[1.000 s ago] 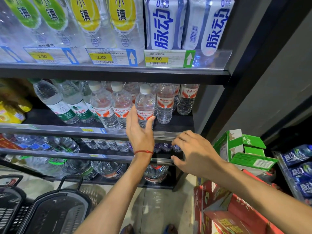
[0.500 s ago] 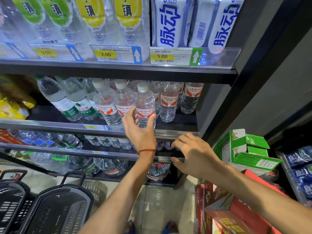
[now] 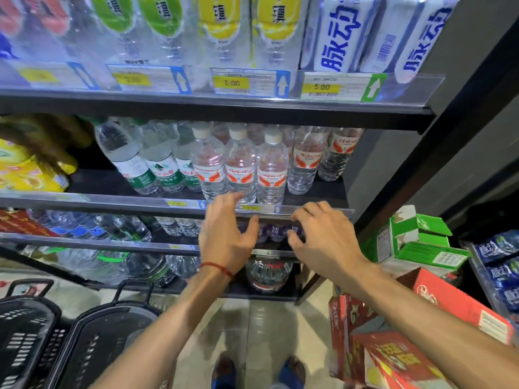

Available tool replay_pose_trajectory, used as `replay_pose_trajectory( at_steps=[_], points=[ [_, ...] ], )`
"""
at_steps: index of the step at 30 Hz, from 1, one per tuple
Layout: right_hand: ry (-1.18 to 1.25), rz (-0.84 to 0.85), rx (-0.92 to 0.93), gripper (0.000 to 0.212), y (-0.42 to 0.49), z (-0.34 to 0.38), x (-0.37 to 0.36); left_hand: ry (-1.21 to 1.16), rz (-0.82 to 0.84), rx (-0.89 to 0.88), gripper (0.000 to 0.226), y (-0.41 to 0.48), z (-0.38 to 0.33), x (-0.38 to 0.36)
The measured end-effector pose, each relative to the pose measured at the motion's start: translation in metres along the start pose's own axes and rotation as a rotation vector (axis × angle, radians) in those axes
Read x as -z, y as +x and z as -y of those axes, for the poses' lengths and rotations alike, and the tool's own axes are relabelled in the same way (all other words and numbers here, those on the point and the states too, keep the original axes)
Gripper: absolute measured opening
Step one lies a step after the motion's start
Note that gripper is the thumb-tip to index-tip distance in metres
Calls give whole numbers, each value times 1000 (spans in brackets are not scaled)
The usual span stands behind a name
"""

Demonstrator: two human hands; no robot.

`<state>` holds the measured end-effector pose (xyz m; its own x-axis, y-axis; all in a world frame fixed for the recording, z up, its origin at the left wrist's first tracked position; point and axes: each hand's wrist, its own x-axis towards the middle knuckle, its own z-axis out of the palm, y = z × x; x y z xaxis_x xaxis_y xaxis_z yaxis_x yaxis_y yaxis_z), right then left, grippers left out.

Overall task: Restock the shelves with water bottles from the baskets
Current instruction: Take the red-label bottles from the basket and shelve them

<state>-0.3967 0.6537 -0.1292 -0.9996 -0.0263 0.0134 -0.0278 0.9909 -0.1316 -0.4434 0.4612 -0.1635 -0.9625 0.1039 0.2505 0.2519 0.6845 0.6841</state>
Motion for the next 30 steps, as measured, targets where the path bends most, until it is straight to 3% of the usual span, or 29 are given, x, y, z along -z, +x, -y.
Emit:
replay_pose_trajectory(
  at_steps=[4,11,21,30],
  points=[
    [-44,-71,-22,36,-3,39,-6,275,125,-43,48,-15,34,48],
    [-95,-114,83,44,-22,117,-19,567,71,-225,48,-68,86,119],
    [-60,-123,519,50,-74,212,-42,834,44,157,72,-211,109,208],
    [42,-96,838,48,-160,313,-71,906,-33,429,67,-367,123,291]
  ],
)
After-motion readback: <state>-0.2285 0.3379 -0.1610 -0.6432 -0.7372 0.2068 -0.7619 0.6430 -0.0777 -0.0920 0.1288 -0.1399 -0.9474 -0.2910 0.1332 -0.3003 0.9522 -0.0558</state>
